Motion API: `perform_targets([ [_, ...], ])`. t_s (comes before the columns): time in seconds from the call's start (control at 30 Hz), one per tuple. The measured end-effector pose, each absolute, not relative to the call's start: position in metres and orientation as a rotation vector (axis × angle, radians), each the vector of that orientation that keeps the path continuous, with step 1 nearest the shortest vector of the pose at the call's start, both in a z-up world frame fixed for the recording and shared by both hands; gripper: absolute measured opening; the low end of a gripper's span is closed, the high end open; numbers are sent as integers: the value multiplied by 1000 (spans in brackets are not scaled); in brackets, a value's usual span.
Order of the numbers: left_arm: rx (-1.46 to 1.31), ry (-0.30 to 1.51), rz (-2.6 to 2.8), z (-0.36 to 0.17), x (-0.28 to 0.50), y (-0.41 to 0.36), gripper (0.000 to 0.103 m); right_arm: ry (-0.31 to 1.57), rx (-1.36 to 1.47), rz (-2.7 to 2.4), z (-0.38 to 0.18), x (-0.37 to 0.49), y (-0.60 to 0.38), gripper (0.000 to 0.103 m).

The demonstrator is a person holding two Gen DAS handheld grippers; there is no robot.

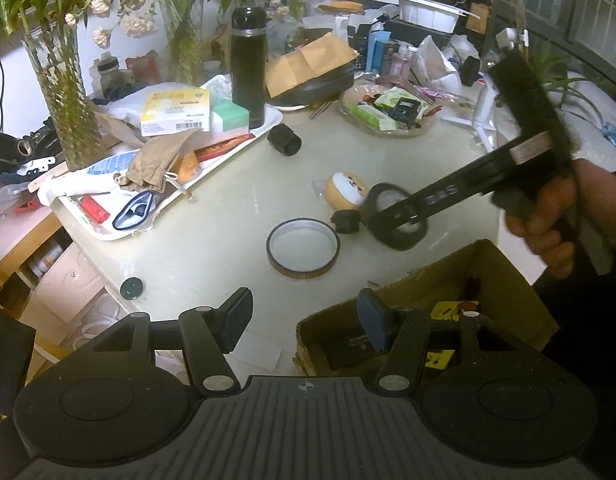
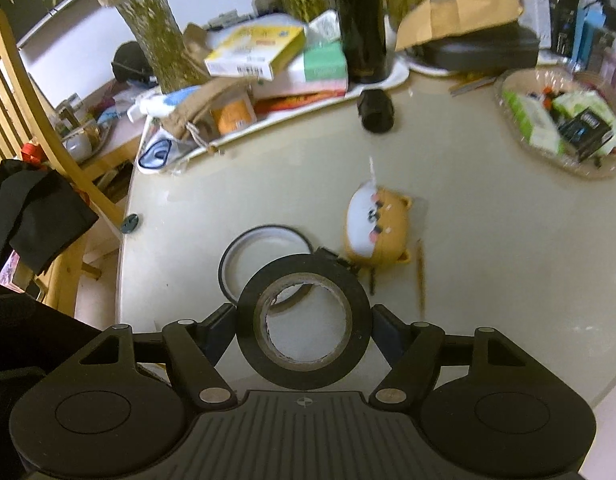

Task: Organize rigid objects
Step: 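Lift the tape roll with the right tool while the left tool grasps the thin tape ring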

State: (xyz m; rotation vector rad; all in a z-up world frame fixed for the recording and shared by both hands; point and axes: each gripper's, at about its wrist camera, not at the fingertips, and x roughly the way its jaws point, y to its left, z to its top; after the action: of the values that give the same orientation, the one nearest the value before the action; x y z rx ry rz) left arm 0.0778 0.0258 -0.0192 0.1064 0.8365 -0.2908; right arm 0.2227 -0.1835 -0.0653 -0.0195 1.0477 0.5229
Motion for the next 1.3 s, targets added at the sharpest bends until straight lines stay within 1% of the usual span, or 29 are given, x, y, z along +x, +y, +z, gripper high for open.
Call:
perform_targets([
  [0.27,115,838,-271,-19,86,26,58,959,-35,501,-39,213,-213,75],
  [0.33,119,839,-266,-19,87,26,67,943,-41,497,-35,210,-220,75],
  [0.37,120,834,-262,-19,88,26,70,936,-39,497,-33,208,-223,75],
  [0.8,152,877,-235,-29,111,25,70,892,-8,458,-22,181,-264,75],
  [1.13,161,934,-225,-50,142,19,69,866,19,428,-26,163,-292,75],
  [1.23,161,947,-225,-58,153,15,68,866,23,422,-29,160,-297,75],
  [1.3,160,962,-221,-64,162,13,63,872,32,423,-31,158,-299,75],
])
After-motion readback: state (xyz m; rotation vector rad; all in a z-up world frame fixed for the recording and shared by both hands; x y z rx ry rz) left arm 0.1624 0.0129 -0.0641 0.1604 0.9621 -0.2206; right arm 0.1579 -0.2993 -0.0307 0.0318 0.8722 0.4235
